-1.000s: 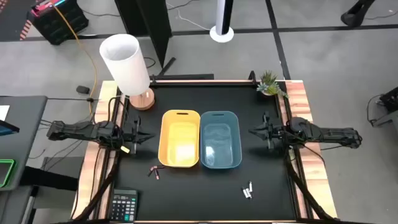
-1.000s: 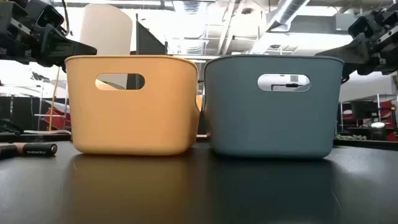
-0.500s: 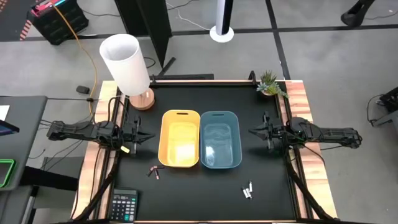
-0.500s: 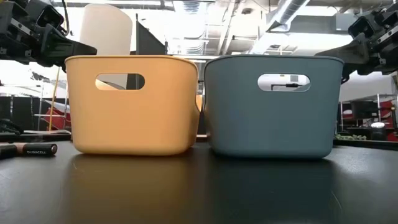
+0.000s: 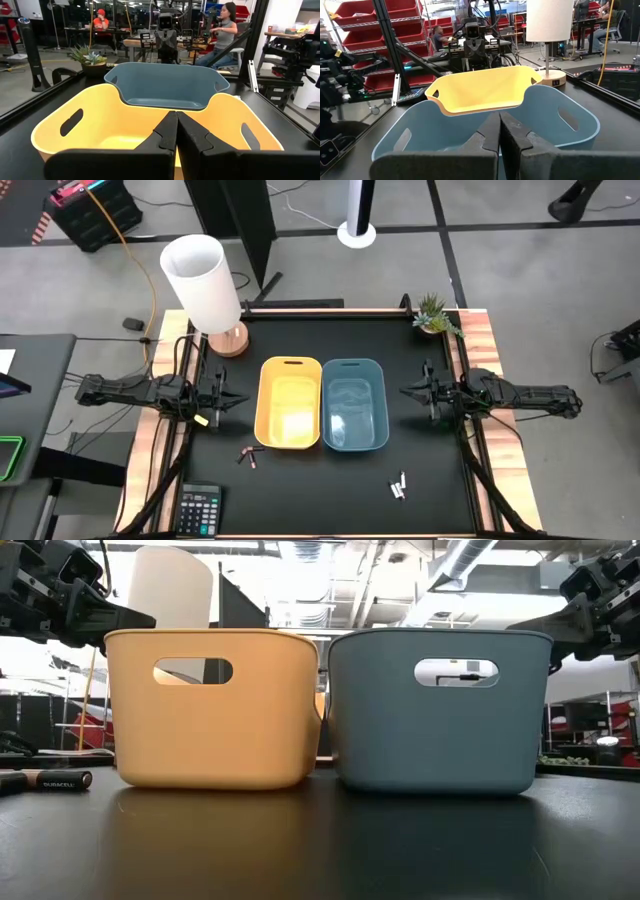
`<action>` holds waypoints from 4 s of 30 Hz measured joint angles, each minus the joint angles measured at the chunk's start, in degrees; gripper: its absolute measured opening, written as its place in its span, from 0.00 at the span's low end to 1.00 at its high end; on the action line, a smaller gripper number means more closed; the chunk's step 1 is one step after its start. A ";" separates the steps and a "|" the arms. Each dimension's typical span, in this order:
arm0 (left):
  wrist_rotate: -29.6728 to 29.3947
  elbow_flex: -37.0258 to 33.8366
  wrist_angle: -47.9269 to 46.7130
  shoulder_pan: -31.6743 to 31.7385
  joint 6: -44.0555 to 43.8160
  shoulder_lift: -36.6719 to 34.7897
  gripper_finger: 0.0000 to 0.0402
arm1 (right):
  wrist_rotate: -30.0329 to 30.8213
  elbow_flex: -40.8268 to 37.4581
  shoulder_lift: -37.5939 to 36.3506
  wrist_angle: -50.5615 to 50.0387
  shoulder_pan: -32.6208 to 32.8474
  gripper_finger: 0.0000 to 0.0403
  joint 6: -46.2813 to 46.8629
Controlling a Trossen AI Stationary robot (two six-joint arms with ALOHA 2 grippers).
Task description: Sort batteries
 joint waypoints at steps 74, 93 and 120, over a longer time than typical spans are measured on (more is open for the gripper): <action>-3.53 53.81 -51.83 -44.38 -76.18 77.54 0.35 | -0.03 0.72 0.00 2.72 -0.48 0.07 -6.11; -9.74 52.31 -51.23 -44.13 -88.95 89.47 0.64 | -0.01 0.83 0.00 5.62 -0.48 0.07 -6.17; -7.20 45.41 -42.93 -39.08 -84.25 89.35 0.63 | 0.01 0.83 0.00 5.40 -0.47 0.07 -6.52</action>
